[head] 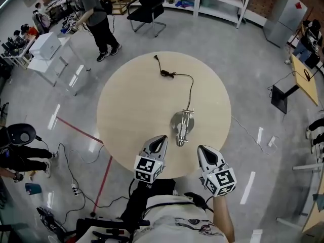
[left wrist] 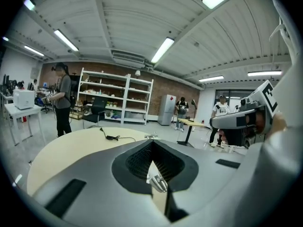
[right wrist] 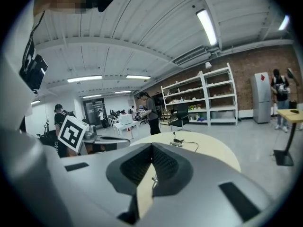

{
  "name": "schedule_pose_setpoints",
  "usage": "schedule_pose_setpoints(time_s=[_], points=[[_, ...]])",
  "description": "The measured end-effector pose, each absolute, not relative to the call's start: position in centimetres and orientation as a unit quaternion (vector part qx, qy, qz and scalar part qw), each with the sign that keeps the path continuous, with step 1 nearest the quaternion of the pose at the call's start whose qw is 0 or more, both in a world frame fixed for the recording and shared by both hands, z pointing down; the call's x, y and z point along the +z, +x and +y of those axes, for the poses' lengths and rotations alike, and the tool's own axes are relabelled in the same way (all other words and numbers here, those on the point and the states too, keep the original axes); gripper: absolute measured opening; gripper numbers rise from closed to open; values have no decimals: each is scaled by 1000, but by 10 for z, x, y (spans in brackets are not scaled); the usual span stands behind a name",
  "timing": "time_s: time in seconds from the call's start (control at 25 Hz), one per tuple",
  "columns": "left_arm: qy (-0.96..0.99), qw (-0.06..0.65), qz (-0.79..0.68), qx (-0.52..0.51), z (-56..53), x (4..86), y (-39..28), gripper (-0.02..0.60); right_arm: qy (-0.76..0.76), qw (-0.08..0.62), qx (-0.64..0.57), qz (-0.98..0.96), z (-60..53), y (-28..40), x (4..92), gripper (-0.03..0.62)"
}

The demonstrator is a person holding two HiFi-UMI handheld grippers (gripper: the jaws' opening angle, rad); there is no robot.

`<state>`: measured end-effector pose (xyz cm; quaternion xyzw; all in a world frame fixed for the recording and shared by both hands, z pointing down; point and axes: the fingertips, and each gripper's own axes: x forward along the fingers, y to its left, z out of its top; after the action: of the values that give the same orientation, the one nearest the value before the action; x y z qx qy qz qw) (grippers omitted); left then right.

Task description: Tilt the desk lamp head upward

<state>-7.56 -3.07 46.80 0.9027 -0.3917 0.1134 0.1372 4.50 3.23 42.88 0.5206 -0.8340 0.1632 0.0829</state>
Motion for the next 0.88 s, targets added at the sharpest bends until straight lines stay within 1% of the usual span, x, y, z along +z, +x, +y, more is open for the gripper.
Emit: schedule_pose_setpoints(time_s=[0.2, 0.56, 0.88], points=[[906, 147, -375, 129, -60, 487, -78, -9, 516, 113, 168, -832, 10, 34, 438, 3], [901, 170, -361, 172, -86, 540, -68, -9, 472, 168, 169, -849, -22, 36, 480, 3], [897, 184, -331, 228, -103, 610, -50, -9, 357, 252, 66, -897, -40, 18, 505, 3]])
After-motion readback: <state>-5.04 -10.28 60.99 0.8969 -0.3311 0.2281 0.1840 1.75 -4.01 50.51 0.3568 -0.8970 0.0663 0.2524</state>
